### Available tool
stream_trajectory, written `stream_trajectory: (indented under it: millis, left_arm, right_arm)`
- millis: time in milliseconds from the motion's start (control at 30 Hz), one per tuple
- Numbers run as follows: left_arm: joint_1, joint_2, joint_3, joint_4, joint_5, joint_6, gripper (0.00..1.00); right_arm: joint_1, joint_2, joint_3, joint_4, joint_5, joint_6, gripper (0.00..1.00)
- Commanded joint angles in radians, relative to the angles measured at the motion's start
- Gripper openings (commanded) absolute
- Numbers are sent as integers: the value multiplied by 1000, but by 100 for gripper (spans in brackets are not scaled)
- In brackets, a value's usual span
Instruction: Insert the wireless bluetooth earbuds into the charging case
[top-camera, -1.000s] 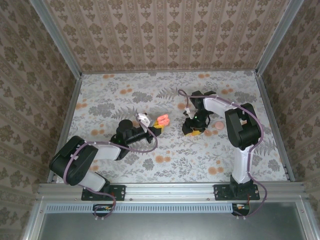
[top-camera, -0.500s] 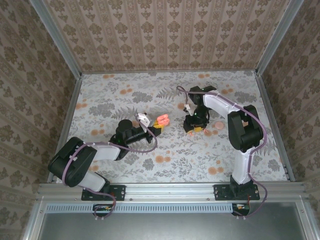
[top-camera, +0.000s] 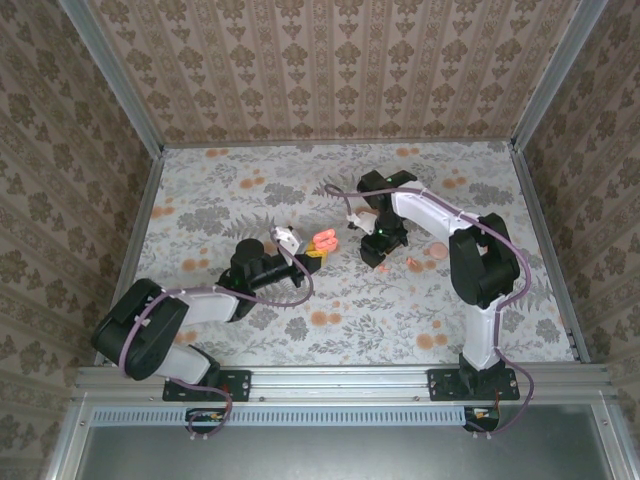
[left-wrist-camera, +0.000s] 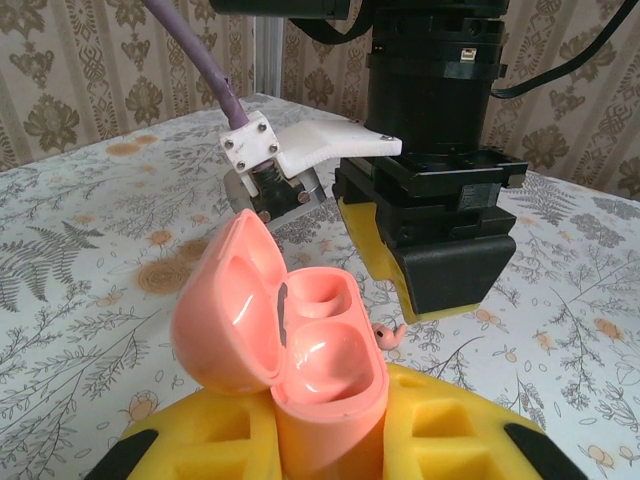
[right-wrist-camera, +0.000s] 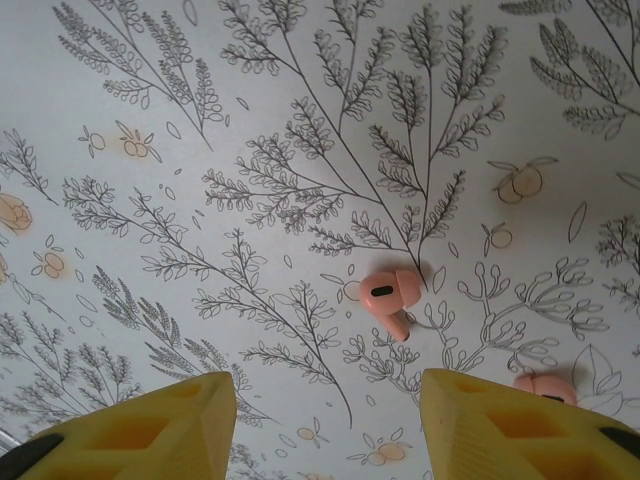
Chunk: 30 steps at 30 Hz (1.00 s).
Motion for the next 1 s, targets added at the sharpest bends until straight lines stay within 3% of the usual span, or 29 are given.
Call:
stream_trajectory:
  millis: [0,667,967]
  left_arm:
    - [6,-37,-14,-14,-12,26,12]
    - [7,-65,-20,-54,-26,32,11]
    - [6,-69,-20,-64,-29,35,12]
  right_arm:
    - [6,43,18,0,37,-89,52]
    - [7,159,24,22,89,-98,47]
    - [6,182,25,35,101,-83,37]
